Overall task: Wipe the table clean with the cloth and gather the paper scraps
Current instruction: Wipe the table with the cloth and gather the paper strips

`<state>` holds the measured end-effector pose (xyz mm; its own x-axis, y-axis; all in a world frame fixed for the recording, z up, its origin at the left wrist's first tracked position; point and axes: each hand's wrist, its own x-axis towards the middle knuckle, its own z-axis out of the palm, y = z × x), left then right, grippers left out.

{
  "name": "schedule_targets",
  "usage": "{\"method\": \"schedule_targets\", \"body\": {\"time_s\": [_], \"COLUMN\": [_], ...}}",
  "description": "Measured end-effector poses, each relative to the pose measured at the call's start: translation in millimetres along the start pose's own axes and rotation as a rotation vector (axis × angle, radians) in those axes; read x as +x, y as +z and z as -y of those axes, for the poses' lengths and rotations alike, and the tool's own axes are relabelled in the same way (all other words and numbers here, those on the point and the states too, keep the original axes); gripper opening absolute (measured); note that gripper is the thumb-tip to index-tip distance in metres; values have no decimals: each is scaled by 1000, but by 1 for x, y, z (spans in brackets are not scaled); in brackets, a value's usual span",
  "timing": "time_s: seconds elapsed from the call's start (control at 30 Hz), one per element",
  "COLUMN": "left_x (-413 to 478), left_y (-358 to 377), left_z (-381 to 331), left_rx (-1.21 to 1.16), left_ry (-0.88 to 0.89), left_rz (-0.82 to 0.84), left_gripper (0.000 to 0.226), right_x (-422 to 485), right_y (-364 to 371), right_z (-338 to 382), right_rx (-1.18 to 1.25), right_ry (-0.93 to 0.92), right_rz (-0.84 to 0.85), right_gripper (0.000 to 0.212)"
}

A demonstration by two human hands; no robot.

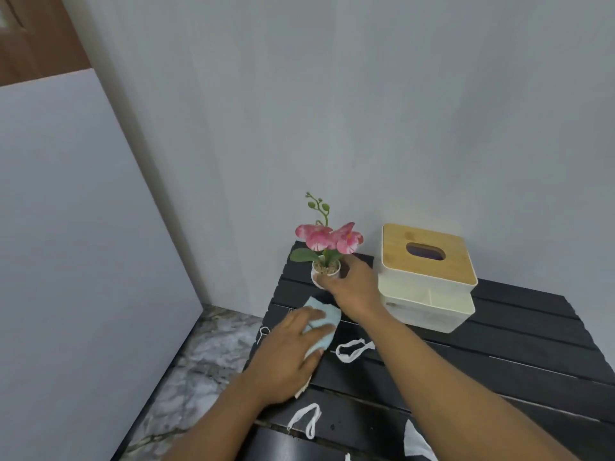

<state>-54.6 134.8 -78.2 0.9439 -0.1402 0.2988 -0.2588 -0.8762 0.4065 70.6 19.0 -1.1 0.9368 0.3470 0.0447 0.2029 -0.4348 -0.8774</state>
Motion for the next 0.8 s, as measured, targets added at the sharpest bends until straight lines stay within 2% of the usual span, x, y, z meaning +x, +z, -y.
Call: {"method": "schedule_targets", "body": {"time_s": [0.2, 0.33, 0.43, 0.53, 0.6, 0.7, 0.8], "left_x": [-18, -16, -15, -15, -14, -11, -7], "left_y": [-7, -7, -7, -6, -5, -1, 3], "left_z": [-6, -7, -7, -9, -8, -6, -16], "left_rx": [-16, -30, -43, -37, -39, 0, 12], "left_ry": [-48, -58, -89, -132, -158, -194, -193], "left_rz": [-49, -66, -70, -68, -56, -7, 36], "left_gripper": [42, 41, 39, 40, 43, 49, 53], "right_x": [-2, -6, -16, -39, -63, -103, -140], "right_y": [23, 28, 22, 2, -23, -74, -121], "right_z": [-30, -36, -37, -42, -49, -72, -110], "right_rx": [15, 21, 25, -80, -160, -327, -510], "right_ry": [115, 84, 33, 3, -20, -77, -23], "right_rz": [-76, -78, -7, 53, 58, -29, -124], "right_gripper": [35, 37, 39, 49, 38, 25, 26]}}
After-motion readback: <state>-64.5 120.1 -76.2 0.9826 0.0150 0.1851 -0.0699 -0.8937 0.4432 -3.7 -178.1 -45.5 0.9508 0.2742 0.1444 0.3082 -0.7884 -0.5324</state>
